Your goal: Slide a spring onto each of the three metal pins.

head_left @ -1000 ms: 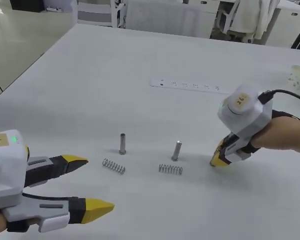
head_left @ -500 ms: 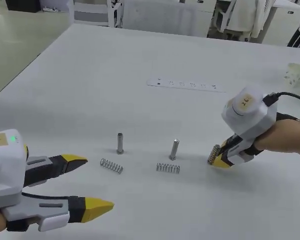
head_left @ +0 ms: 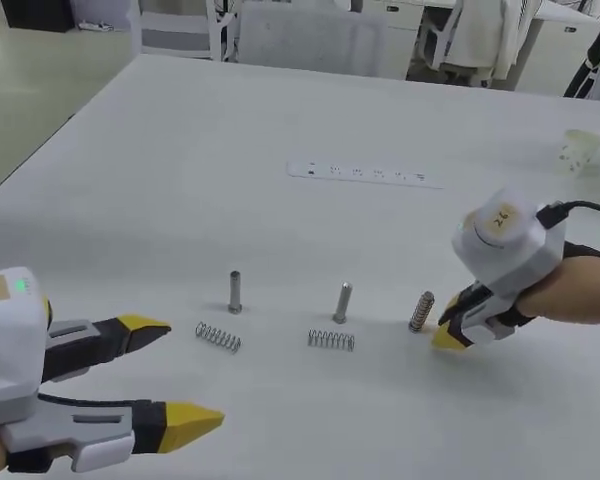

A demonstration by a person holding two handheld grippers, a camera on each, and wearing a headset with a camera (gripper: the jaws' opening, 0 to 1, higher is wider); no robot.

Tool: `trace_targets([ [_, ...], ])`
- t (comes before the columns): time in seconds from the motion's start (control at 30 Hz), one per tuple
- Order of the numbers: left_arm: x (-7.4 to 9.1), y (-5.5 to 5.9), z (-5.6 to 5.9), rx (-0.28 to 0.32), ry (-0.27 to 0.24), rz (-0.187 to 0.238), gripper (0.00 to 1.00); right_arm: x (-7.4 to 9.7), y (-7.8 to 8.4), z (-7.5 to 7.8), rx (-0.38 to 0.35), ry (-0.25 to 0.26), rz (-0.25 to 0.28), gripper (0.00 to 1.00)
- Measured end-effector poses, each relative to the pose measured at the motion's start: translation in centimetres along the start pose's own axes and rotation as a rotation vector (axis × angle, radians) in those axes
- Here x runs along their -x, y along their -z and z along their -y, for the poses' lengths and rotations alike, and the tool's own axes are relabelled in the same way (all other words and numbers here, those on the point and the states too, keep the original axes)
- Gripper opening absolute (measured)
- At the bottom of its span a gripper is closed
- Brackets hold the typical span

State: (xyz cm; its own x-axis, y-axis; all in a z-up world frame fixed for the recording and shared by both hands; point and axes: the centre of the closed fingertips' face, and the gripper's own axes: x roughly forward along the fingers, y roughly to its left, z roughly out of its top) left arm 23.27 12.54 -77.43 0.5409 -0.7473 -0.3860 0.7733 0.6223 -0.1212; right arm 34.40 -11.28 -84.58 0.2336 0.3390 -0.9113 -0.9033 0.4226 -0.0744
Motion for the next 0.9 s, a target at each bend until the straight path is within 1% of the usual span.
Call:
trace_targets([
  [0.2,0.1,0.0,0.0,0.002,-0.003,0.001,0.61,0.3,0.0,-0.9,-0.004,0.003,0.014,0.15],
  [0.43,0.2,0.1,0.2,0.005,-0.002,-0.001,0.61,0.1,-0.1,-1.8,-0.004,-0.004,0.026,0.15],
  [0.53,0.2,0.1,0.3,0.005,-0.002,0.001,0.61,0.2,-0.2,-2.5,-0.008,-0.010,0.040,0.15],
  [0.7,0.2,0.0,0.4,0.003,0.000,0.001,0.61,0.3,-0.5,-3.4,0.004,-0.014,0.049,0.15],
  [0.9,0.1,0.0,0.5,0.003,0.002,0.003,0.61,0.1,-0.9,-4.8,0.023,-0.022,0.051,0.15],
])
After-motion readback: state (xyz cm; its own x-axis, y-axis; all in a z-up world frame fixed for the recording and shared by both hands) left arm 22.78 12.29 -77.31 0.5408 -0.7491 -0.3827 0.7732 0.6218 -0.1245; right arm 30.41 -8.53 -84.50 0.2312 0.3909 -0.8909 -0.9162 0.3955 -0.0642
